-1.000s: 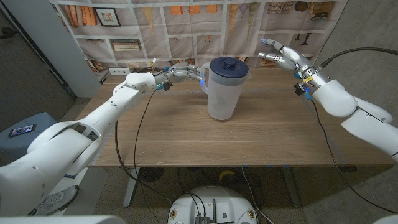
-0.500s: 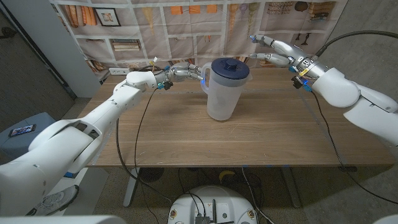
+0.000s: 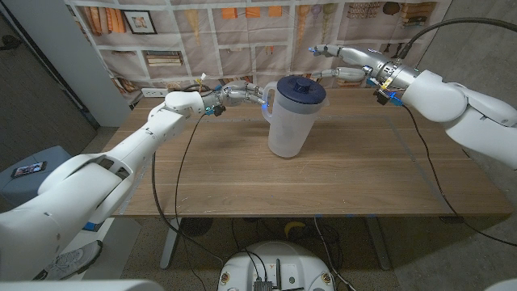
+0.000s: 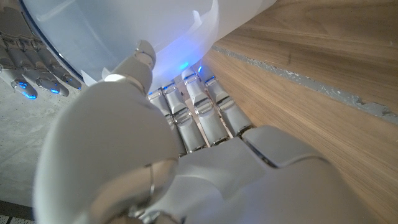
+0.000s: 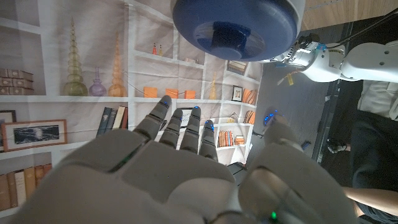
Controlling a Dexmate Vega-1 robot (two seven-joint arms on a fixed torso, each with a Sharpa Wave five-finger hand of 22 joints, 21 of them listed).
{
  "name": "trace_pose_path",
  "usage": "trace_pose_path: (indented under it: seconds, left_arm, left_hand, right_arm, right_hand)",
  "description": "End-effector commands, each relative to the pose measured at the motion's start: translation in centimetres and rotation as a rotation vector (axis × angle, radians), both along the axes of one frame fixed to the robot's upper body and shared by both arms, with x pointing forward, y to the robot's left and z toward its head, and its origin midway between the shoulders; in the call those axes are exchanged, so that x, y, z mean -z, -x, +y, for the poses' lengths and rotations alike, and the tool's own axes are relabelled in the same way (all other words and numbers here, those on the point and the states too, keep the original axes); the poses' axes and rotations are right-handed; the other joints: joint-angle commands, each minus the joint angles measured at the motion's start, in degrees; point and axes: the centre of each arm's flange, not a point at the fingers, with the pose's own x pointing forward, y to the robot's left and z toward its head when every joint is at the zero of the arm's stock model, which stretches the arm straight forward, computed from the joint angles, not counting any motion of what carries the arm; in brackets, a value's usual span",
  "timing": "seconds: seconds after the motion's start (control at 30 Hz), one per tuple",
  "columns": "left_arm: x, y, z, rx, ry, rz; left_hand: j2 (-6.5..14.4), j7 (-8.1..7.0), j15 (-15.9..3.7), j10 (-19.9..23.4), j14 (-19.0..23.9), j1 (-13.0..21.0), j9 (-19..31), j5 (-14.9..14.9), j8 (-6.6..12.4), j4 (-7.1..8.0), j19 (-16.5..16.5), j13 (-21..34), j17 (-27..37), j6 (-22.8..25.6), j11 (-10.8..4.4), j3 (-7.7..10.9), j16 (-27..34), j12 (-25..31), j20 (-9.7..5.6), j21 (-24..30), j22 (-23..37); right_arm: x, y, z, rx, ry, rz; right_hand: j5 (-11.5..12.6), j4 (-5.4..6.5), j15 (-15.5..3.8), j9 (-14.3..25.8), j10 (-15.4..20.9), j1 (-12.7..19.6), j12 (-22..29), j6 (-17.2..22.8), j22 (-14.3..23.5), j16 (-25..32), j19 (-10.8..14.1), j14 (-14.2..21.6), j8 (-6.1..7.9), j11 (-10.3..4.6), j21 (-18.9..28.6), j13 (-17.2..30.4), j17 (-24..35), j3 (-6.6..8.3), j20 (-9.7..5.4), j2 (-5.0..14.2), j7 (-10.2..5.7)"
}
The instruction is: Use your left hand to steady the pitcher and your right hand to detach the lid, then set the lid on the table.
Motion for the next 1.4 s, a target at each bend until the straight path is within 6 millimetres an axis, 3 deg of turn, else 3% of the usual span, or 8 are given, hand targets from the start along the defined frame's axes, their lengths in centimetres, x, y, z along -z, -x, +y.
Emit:
trace_pose_path:
  seconds: [0.03, 0.5, 0.9, 1.4]
  left_arm:
    - [0.0, -0.2, -0.2, 0.011, -0.014, 0.006]
    - [-0.3, -0.5, -0.4, 0.021, -0.034, 0.009]
    - [-0.6, -0.4, -0.6, 0.019, -0.042, 0.009]
    - [-1.0, -0.4, -0.7, 0.016, -0.051, 0.007]
  left_hand:
    - [4.8, 0.59, -7.30, 2.3, 2.9, 4.5, 0.2, 0.4, 0.26, -0.02, 0.3, 0.3, 0.1, 4.0, -1.95, -0.28, 0.4, 0.2, -8.48, -0.1, 0.1]
    - [4.9, 0.47, -7.31, 2.5, 3.1, 4.8, 0.3, 0.4, 0.32, 0.01, 0.2, 0.3, 0.2, 4.2, -1.98, -0.74, 0.4, 0.2, -8.49, -0.2, 0.1]
    - [5.0, 0.48, -7.31, 2.7, 3.2, 5.0, 0.3, 0.4, 0.31, 0.04, 0.2, 0.4, 0.2, 4.2, -1.98, -1.10, 0.3, 0.2, -8.47, -0.3, 0.1]
    - [5.1, 0.46, -7.31, 2.7, 3.3, 5.2, 0.3, 0.5, 0.27, 0.08, 0.2, 0.4, 0.2, 4.1, -1.96, -1.44, 0.3, 0.1, -8.45, -0.3, 0.1]
  right_arm:
    - [-2.2, -0.6, 1.5, 0.031, 0.120, -0.004]
    - [-3.2, -2.3, 2.2, 0.050, 0.171, 0.021]
    - [-3.2, -2.5, 2.7, 0.066, 0.215, 0.016]
    - [-2.9, -2.9, 3.0, 0.094, 0.259, 0.016]
  right_hand:
    - [0.6, -0.11, -0.14, 0.3, 1.4, 1.8, 0.7, 0.4, 0.3, 0.4, 0.2, 0.7, 0.46, -0.11, 0.1, 0.3, 0.1, 0.73, 0.27, -0.04, -0.66]
    - [1.7, 0.08, -1.39, 0.6, 4.9, 5.1, 1.7, 2.0, 0.3, 1.5, 0.4, 2.9, 1.25, -0.50, 0.3, 0.6, 0.4, 1.56, 0.08, -0.88, -0.84]
    - [2.3, 0.56, -2.55, 0.8, 8.4, 6.7, 2.5, 4.5, 0.3, 2.6, 0.8, 5.2, 2.18, -0.90, 0.4, 0.7, 0.8, 1.67, -0.13, -1.42, -0.68]
    - [2.7, 0.67, -3.33, 1.0, 11.7, 8.1, 3.2, 7.3, 0.3, 3.6, 1.7, 6.9, 3.09, -2.52, 0.6, 0.9, 1.3, 1.63, 0.20, -1.90, -0.83]
